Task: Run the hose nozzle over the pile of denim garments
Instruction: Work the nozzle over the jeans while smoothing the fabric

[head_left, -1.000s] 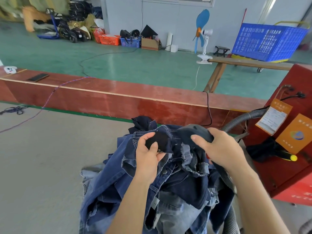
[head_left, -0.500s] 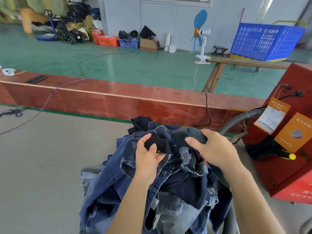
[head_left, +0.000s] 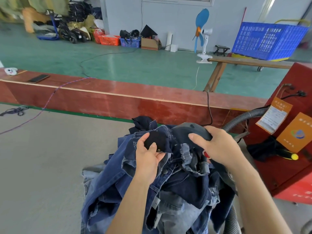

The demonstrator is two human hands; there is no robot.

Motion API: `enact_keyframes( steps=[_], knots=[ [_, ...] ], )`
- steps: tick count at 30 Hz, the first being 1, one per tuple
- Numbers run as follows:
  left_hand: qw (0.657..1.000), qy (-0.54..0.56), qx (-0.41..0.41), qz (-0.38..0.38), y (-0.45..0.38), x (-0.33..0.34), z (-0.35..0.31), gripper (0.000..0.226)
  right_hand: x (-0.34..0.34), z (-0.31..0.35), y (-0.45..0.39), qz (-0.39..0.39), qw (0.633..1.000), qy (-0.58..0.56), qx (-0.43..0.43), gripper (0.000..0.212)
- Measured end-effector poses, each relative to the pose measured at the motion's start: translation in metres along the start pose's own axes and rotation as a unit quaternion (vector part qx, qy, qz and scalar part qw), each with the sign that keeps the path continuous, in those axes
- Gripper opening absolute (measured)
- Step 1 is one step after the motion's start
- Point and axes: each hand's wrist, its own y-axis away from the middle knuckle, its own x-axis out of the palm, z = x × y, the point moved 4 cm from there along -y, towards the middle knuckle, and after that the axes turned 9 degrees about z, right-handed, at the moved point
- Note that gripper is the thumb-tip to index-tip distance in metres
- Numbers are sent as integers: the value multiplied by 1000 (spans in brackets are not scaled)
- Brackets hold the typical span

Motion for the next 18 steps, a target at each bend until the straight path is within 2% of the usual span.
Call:
enact_keyframes(
  steps=[2, 5, 9, 15, 18],
  knots=[
    [1000, 24, -9, -10, -2, 0, 1, 37, 0, 0, 3, 57, 996, -71, -21, 34],
    [998, 54, -24, -1, -2, 0, 3, 38, 13, 4, 5, 134, 989, -34, -46, 38],
    [1000, 10, -23, 13, 1, 2, 4, 39, 16, 13, 2, 88, 993, 68, -39, 34],
    [1000, 13, -9, 3, 1, 1, -1, 35, 9, 12, 1, -15, 999, 27, -15, 36],
    [999, 34, -14, -5, -1, 0, -1, 35, 3, 10, 3, 29, 999, -26, -35, 38]
  ],
)
